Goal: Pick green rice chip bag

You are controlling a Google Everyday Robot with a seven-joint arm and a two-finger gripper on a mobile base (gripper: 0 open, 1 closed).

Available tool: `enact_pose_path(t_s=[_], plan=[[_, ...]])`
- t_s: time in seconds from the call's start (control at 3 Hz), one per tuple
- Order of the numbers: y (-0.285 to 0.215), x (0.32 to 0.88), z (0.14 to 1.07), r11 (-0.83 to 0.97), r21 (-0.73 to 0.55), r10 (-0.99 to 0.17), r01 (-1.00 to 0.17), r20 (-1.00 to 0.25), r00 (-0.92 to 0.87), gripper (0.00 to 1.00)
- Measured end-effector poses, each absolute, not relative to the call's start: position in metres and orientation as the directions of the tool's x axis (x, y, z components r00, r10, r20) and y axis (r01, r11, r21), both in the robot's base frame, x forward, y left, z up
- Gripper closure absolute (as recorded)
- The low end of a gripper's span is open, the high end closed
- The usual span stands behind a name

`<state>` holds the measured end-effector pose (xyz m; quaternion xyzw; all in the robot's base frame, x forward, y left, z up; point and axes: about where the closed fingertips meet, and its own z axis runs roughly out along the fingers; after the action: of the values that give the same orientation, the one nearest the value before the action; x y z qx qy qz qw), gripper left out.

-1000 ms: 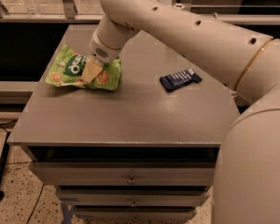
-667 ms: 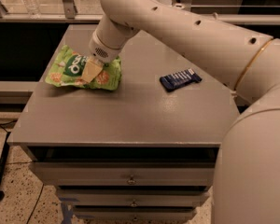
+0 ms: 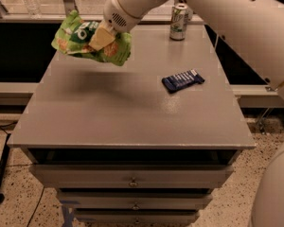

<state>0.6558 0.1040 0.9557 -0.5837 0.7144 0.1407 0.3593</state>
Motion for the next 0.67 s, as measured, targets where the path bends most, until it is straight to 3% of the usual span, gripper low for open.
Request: enact_pose_path(t_s=[0.67], plan=[[0.099,0.656,0.990,0.263,-0.238,-0.702,-0.935,-0.712,-0.017,1.00]])
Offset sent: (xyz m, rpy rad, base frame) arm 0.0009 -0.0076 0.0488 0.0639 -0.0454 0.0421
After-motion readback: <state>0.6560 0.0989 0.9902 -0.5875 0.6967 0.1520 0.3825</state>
